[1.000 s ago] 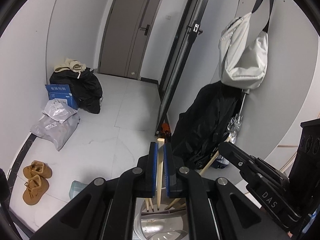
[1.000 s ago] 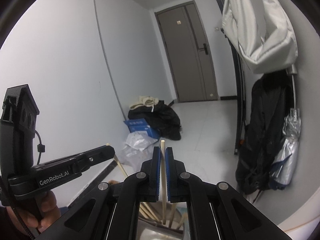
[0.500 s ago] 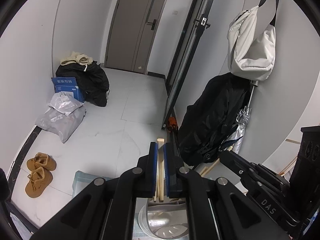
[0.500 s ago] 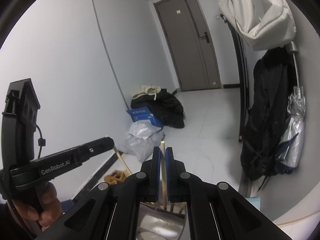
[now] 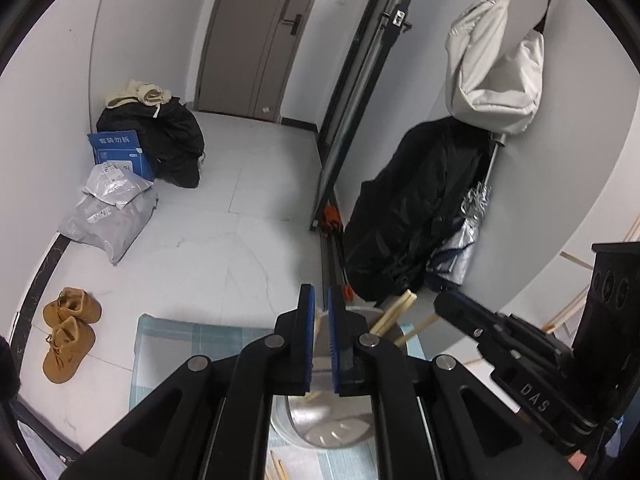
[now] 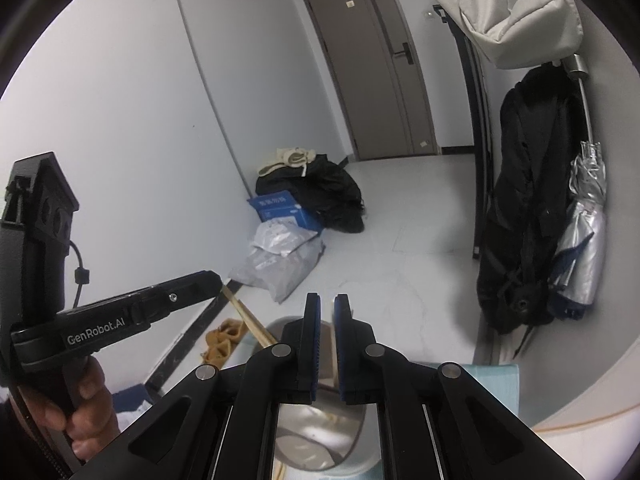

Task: Organize utensils
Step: 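Withdraw both open grippers up from the holder, then move both open grippers toward the remaining chopsticks on the cloth, then close the right gripper on one wooden chopstick and lift it, then carry the chopstick up with the right gripper while the left gripper grasps another chopstick, then carry both held chopsticks up over the white holder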

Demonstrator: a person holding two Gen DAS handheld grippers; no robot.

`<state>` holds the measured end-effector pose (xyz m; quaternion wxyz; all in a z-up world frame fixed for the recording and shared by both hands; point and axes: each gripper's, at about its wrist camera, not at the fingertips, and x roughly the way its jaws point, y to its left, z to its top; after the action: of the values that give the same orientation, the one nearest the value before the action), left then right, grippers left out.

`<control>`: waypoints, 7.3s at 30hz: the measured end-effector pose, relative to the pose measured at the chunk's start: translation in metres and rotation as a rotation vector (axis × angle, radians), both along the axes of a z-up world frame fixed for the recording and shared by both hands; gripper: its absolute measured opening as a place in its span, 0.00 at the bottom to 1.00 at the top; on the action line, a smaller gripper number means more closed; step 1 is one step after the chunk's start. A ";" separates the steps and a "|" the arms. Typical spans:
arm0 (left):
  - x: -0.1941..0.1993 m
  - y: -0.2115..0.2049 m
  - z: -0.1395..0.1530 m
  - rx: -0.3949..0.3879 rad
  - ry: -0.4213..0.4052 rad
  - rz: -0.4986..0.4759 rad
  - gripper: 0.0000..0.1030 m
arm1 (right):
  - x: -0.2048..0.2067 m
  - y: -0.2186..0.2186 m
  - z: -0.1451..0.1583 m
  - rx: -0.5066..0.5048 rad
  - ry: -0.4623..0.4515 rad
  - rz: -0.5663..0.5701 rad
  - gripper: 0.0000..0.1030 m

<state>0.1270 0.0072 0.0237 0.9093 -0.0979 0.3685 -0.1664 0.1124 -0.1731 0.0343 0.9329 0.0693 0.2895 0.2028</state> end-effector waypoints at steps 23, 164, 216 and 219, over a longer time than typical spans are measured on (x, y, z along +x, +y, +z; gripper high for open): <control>-0.098 0.015 0.026 0.152 -0.113 0.187 0.74 | -0.118 -0.008 0.015 -0.025 -0.143 -0.151 0.73; -0.097 0.018 -0.164 0.280 0.409 0.122 0.88 | -0.074 -0.016 -0.128 0.099 0.355 -0.033 0.04; -0.108 -0.006 -0.080 0.160 0.159 0.159 0.01 | -0.125 -0.040 -0.069 0.144 0.117 -0.033 0.04; -0.116 -0.009 -0.063 0.140 0.107 0.130 0.01 | -0.132 -0.033 -0.067 0.125 0.101 -0.024 0.04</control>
<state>0.0113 -0.0020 -0.0398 0.9019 -0.0666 0.4201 -0.0753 -0.0195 -0.2059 -0.0325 0.9134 0.1408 0.3219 0.2055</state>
